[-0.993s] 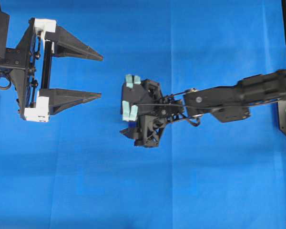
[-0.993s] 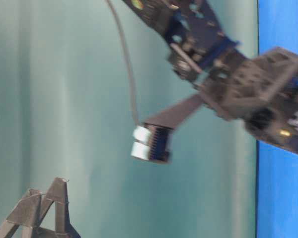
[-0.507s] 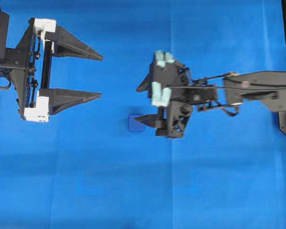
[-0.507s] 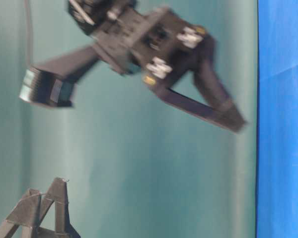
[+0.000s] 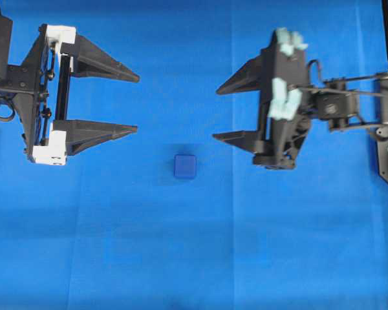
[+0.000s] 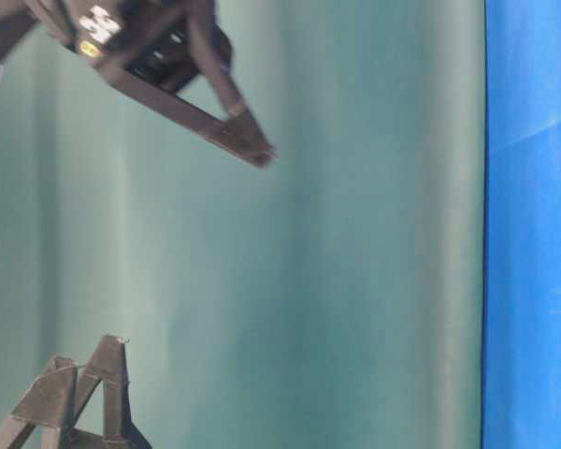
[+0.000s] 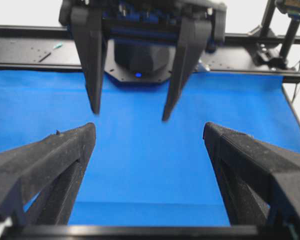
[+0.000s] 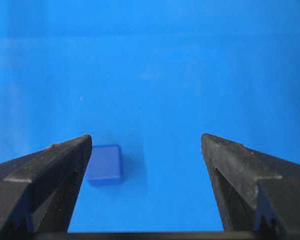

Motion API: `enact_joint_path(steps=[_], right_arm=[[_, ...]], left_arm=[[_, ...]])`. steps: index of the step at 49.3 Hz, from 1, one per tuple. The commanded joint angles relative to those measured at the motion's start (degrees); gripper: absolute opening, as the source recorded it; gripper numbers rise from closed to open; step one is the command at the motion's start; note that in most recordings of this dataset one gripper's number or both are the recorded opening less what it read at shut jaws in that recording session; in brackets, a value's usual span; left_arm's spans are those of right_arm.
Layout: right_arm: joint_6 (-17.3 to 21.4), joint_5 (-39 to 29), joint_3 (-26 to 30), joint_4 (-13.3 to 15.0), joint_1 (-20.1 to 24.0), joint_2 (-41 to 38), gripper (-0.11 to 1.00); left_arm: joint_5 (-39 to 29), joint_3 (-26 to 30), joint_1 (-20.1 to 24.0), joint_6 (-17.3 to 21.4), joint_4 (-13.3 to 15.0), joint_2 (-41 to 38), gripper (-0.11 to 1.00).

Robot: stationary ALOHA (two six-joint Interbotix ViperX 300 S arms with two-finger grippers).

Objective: Handover the blue block to the right arm after grasping it with the left arm, then place it in the designated position.
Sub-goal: 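Open the right gripper and retract it to the right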

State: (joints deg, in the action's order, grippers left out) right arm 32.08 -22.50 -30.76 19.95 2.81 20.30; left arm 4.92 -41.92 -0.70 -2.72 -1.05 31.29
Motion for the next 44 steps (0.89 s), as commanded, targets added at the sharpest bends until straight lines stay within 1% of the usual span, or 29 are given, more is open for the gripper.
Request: enact_joint_path(steps=[1, 11, 25, 44], right_arm=[[0.0, -0.7, 0.62, 0.26, 0.09, 2.81, 0.81], [-0.09, -3.08, 0.44, 0.44, 0.09, 7.12, 0.81], [0.0, -3.25, -1.49, 0.79, 0.09, 11.95, 0.81], [0.0, -2.99, -1.76, 0.97, 0.09, 12.3, 0.81]], left_arm=[[0.26, 0.88, 0.0, -0.09, 0.0, 1.41, 0.93], [0.35, 0.88, 0.0, 0.0, 0.0, 1.32, 0.93], [0.26, 0.97, 0.0, 0.0, 0.0, 1.32, 0.93], [0.44, 0.97, 0.09, 0.0, 0.0, 1.32, 0.93]])
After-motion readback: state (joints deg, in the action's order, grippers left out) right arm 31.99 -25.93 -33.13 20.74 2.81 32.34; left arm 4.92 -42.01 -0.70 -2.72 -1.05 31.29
